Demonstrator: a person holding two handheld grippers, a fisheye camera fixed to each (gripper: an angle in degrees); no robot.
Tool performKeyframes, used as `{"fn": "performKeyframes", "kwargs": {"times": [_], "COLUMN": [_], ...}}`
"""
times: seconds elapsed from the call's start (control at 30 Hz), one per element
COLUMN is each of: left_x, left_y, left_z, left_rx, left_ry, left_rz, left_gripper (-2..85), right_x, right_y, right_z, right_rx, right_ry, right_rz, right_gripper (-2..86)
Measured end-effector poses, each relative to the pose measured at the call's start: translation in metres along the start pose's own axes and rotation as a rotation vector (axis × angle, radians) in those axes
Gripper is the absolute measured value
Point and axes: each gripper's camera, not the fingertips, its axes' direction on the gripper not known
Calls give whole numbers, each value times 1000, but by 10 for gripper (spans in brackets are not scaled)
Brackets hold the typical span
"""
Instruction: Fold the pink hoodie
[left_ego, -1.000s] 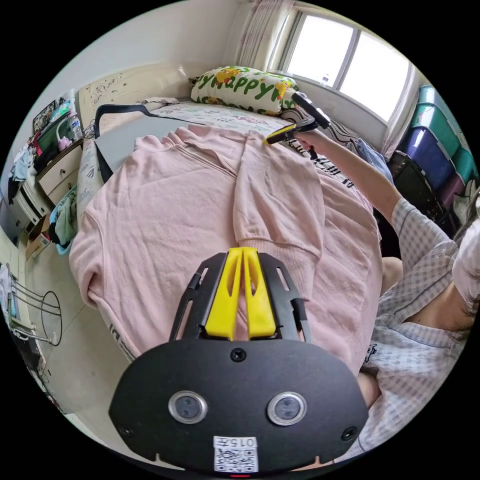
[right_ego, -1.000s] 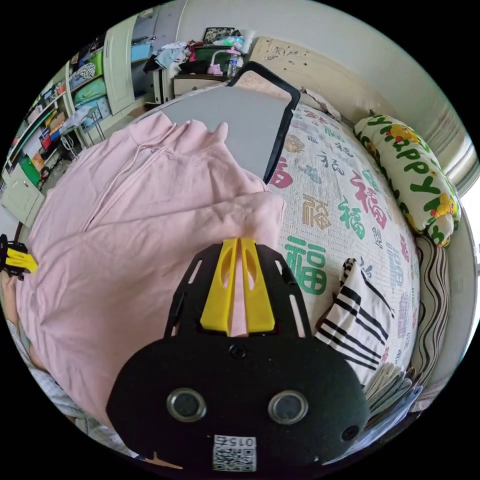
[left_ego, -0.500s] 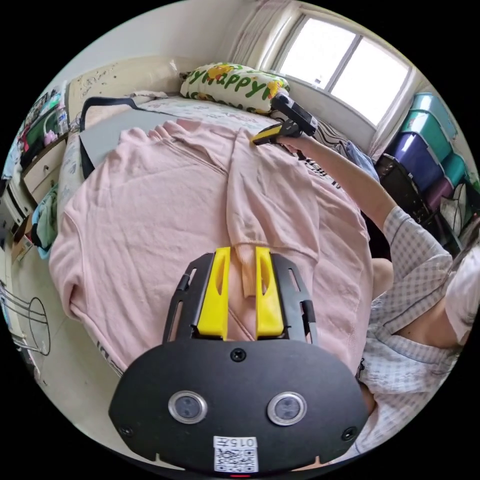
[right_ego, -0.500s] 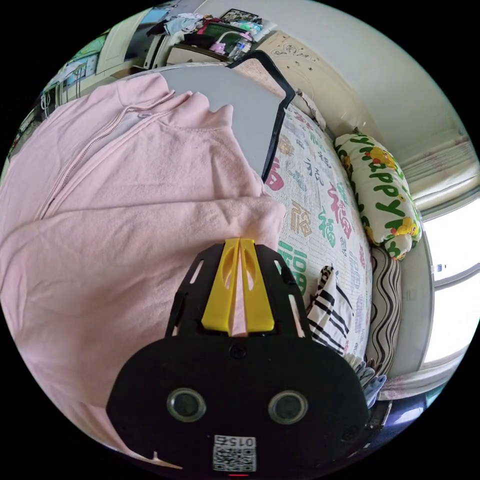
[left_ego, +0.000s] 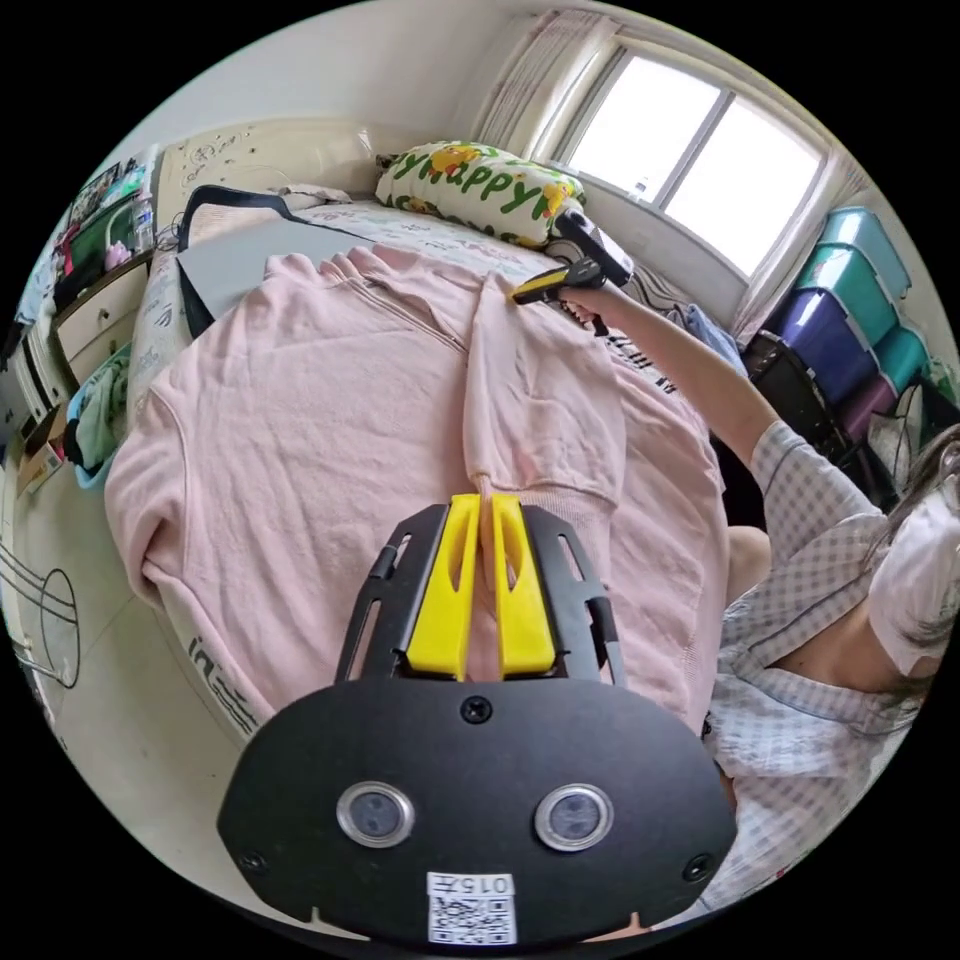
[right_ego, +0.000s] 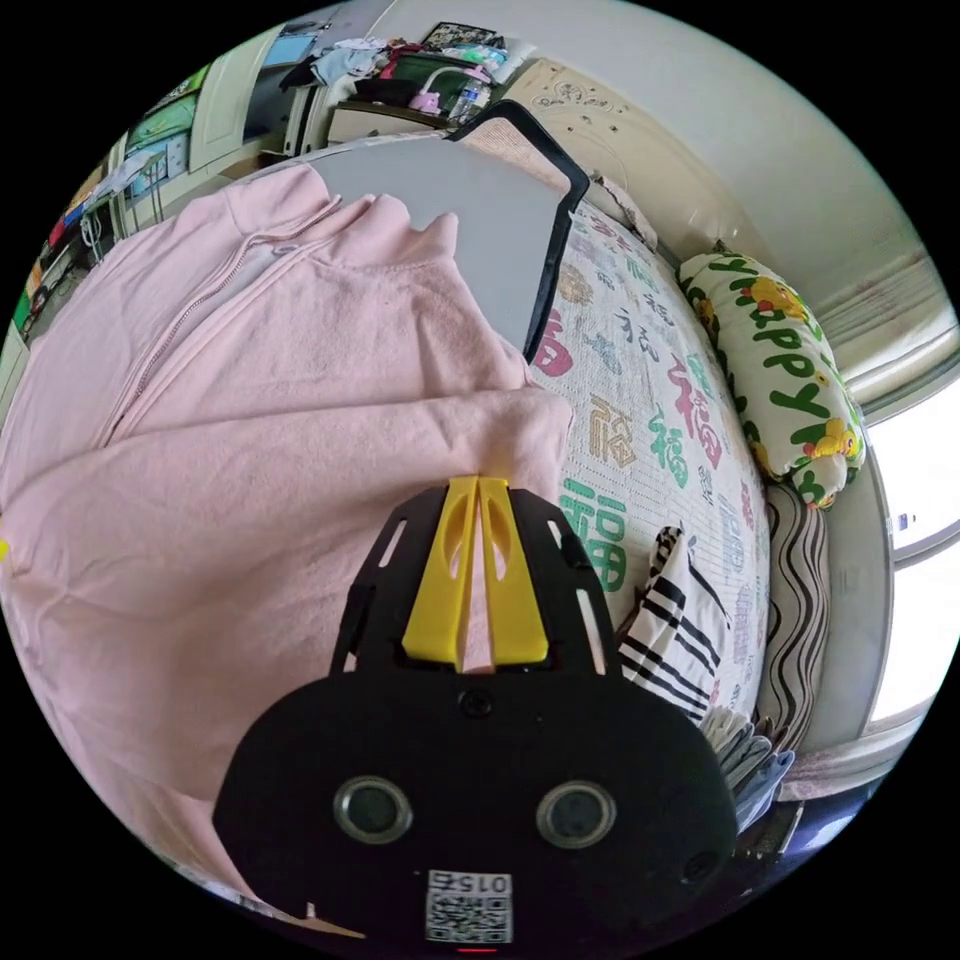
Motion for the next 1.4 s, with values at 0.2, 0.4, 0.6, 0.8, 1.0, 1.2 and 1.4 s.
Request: {"fn": "performKeyframes", "kwargs": {"times": [0.2,0.4,0.6,0.8,1.0,1.2,1.4], "left_x": [-106,-265,-367,-421,-439,-405,-371], "left_y": [94,215,260,259,260,241,280], "left_z": [-131,-167,-108,-57,-32,-50,-42], "left_rx": [441,690,734,678,735,768,940], "left_ry": [69,236,482,685,705,462,428], "left_rz": [-310,-812,-1142,-1186,-1200,-1059,-1071], "left_gripper": [48,74,181,220,218,71,7], "right_x": [-48,-179,-415,-581,-609,-621,-622], "right_y": [-13,-55,-71,-67,-65,-57,-60], "right_z": [-45,-126,-181,-155,-131,-134,-134], "right_rx": [117,307,384,286,238,238,215], "right_ry": [39,-194,-241,-51,-59,62,94], "right_rz": [-33,-220,-681,-927,-900,-892,-863], "right_gripper": [-4,54,86,117,128,119,115]}}
